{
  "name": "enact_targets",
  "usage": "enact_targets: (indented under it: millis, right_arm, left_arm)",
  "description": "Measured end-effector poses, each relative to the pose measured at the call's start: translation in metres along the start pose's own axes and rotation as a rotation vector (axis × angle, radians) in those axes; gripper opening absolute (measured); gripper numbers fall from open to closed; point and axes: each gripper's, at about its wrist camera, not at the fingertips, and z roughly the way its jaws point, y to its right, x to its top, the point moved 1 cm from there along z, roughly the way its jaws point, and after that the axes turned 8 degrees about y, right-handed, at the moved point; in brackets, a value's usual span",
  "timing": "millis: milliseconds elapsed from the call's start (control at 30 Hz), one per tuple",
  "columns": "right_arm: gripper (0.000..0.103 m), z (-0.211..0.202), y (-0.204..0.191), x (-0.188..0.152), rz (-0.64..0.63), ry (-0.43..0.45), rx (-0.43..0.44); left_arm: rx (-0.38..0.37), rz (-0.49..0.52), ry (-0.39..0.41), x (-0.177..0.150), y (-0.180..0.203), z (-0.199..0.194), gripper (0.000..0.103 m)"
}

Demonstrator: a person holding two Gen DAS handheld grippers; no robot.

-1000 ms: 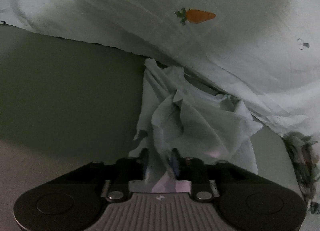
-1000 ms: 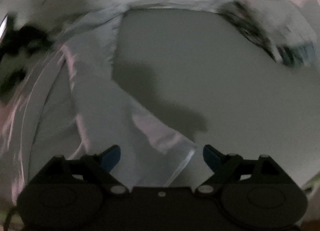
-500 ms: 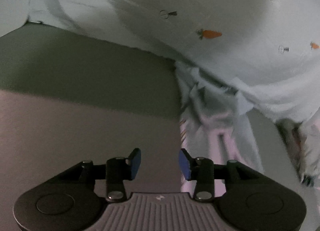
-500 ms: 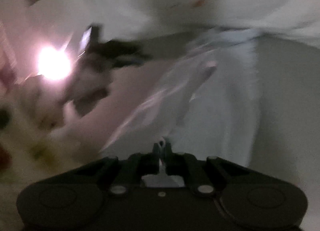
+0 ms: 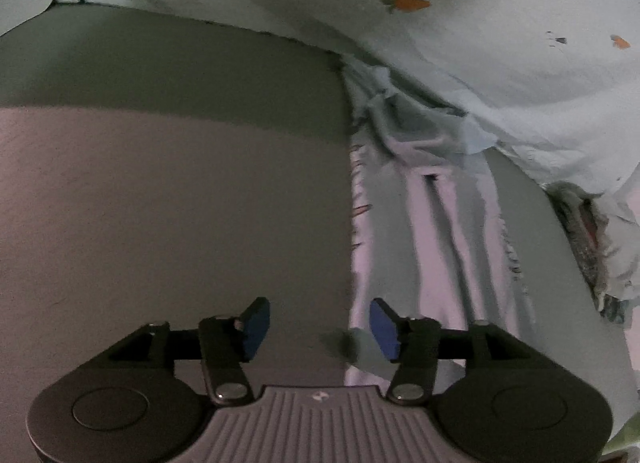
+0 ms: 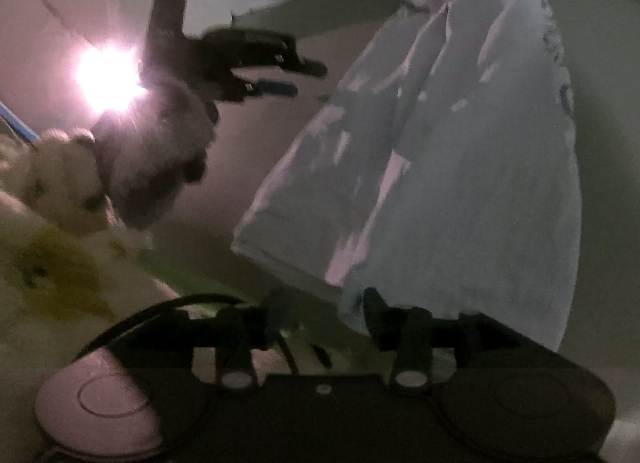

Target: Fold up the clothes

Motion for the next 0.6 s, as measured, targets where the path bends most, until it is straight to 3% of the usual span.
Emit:
enact_targets:
  millis: [67,133,200,233,267,300,600]
  right_arm:
    - [0.072,-0.011,0.002,0.01,0.01,0.059,-0.025]
    - [0.081,-0.022,0.009,0.023,0.013,0.118,-0.067]
    - [0.081,-0.031,0.018,0.038,0.007,0.187,-0.127]
    - [0.065,-0.036,0.023,0.045,-0.002,0.233,-0.164]
    - [0.036,-0.04,0.029,0.052,-0.008,0.276,-0.207]
    - [0.027,-0.041,0.035,0.061,-0.008,0.304,-0.249]
    - [0.027,-0.004,0.082,0.132,-0.043,0.352,-0.401]
  left_arm:
    - [-0.016,0.011,0.009,0.004,0.008,-0.001,0.067]
    - [-0.024,0.034,0.02,0.008,0.018,0.0,0.071]
    - [-0.033,0.056,0.038,0.012,0.029,0.0,0.072]
    - [-0.038,0.061,0.047,0.015,0.033,0.001,0.072]
    - [-0.044,0.064,0.052,0.018,0.037,0.001,0.072]
    - [-0.047,0.068,0.058,0.022,0.041,0.001,0.072]
    - [-0.058,0.202,0.073,0.073,0.066,0.039,0.072]
